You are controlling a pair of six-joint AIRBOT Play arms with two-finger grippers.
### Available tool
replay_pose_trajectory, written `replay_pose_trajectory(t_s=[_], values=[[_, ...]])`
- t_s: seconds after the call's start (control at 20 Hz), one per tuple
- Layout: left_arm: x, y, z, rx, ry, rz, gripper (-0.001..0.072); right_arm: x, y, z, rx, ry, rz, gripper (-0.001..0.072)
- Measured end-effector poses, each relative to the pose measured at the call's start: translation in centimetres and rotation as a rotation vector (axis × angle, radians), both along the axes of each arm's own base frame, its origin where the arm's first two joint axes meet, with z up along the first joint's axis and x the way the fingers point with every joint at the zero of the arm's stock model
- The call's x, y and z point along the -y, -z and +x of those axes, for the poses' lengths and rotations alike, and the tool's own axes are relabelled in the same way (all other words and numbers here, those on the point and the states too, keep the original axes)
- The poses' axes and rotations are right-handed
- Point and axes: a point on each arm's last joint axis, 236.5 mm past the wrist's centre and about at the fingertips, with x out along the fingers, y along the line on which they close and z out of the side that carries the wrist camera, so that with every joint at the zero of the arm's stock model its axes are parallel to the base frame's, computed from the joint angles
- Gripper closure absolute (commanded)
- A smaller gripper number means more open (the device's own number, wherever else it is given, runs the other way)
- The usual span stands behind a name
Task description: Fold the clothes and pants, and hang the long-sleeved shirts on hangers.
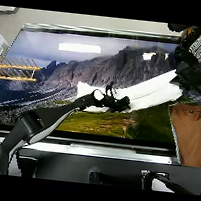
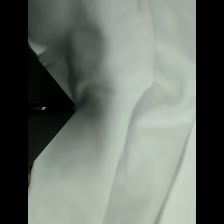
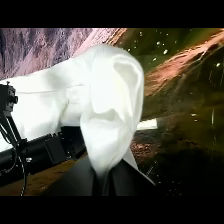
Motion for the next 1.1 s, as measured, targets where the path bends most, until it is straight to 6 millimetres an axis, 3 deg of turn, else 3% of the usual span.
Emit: replay_pose_trajectory(t_s=[0.15,0.25,0.35,0.45,0.6,0.75,0.9,1.1], values=[[0.1,-0.3,-0.2,-0.007,0.011,-0.012,0.0691,-0.2,0.0,-0.4,-0.011,-0.004,0.004,0.0680],[-0.9,-1.7,-0.1,0.005,0.056,-0.024,0.0690,-0.5,-0.1,-0.5,-0.013,-0.019,0.012,0.0680],[-3.0,-4.1,0.6,0.048,0.108,-0.017,0.0691,-1.3,-0.2,-0.6,-0.009,-0.042,0.023,0.0680],[-6.6,-7.5,2.1,0.119,0.141,0.011,0.0690,-2.9,-0.4,-0.3,0.006,-0.079,0.032,0.0680],[-14.4,-13.8,4.4,0.233,0.145,0.081,0.0690,-7.0,-0.4,0.3,0.030,-0.145,0.048,0.0680],[-23.3,-20.0,5.1,0.337,0.101,0.188,0.0689,-12.9,0.4,0.9,0.041,-0.217,0.071,0.0680],[-32.4,-25.1,4.2,0.424,0.011,0.336,0.0689,-19.1,2.2,1.4,0.042,-0.276,0.094,0.0680],[-41.8,-29.4,1.7,0.481,-0.136,0.502,0.0688,-27.3,5.4,1.4,0.036,-0.330,0.140,0.0680]])
